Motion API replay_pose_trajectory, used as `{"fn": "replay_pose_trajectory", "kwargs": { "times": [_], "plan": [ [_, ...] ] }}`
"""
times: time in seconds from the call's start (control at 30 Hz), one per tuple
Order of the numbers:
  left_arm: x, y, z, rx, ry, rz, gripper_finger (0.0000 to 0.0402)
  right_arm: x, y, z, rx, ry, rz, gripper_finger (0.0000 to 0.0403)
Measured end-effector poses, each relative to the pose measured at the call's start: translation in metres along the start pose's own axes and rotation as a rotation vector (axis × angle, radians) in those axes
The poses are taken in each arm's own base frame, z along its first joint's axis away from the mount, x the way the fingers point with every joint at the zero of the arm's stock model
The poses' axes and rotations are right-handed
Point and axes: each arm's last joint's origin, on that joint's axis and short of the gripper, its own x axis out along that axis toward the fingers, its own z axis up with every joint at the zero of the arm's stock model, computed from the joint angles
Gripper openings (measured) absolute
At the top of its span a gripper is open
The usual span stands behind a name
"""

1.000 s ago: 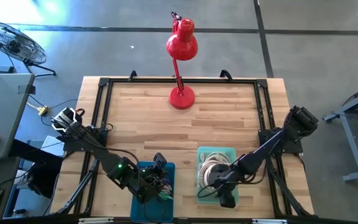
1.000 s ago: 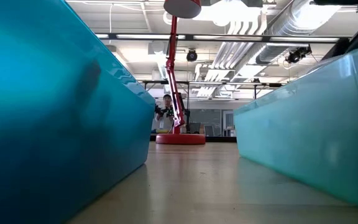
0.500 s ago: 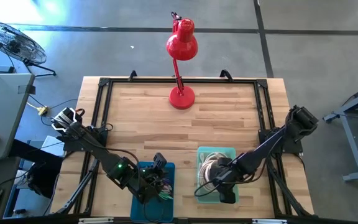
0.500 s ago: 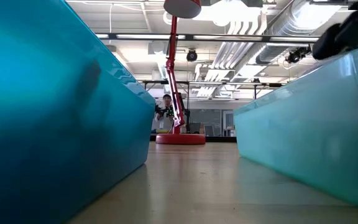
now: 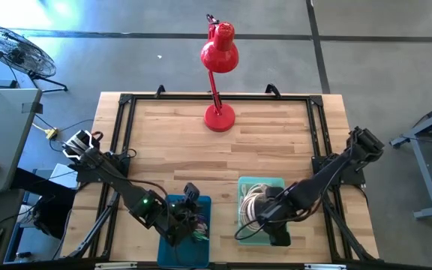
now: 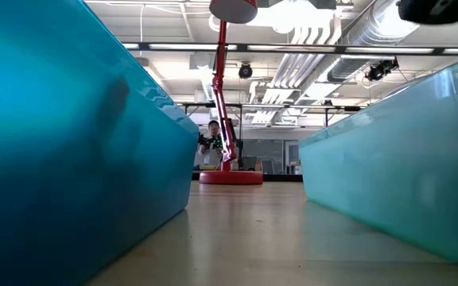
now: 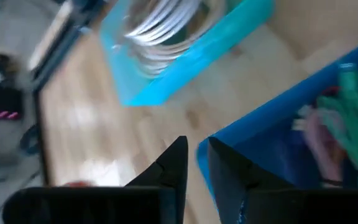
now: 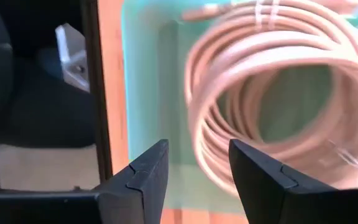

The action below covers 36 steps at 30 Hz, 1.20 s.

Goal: Pick & Place USB Port
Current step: Return to Home Position

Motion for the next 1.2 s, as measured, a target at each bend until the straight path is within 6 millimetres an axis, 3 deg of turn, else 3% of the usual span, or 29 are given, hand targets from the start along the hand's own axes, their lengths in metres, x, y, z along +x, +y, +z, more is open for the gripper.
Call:
{"fn": "replay_pose_trajectory", "kwargs": {
  "times": [0.2, 0.53, 0.67, 0.8, 0.9, 1.03, 1.2],
  "plan": [
    [-0.002, 0.007, -0.002, -0.01, 0.038, 0.226, 0.0057, -0.027, 0.003, 0.006, -0.083, -0.018, -0.055, 0.0161],
    [-0.033, 0.034, 0.006, 0.065, 0.127, 0.32, 0.0056, -0.03, 0.008, 0.017, -0.271, -0.134, -0.029, 0.0154],
    [-0.054, 0.05, 0.008, 0.074, 0.168, 0.343, 0.0019, -0.03, -0.001, 0.02, -0.245, -0.126, -0.088, 0.0111],
    [-0.072, 0.064, 0.008, 0.093, 0.209, 0.352, 0.0006, -0.031, -0.011, 0.024, -0.188, -0.115, -0.126, 0.0026],
    [-0.085, 0.074, 0.006, 0.124, 0.245, 0.378, 0.0002, -0.035, -0.019, 0.024, -0.165, -0.092, -0.143, 0.0012],
    [-0.107, 0.094, 0.002, 0.132, 0.277, 0.483, 0.0001, -0.062, -0.042, 0.023, -0.131, -0.051, -0.187, 0.0003],
    [-0.142, 0.128, -0.014, 0.113, 0.242, 0.488, 0.0001, -0.12, -0.074, 0.017, -0.072, -0.152, -0.282, 0.0001]
  ]
}}
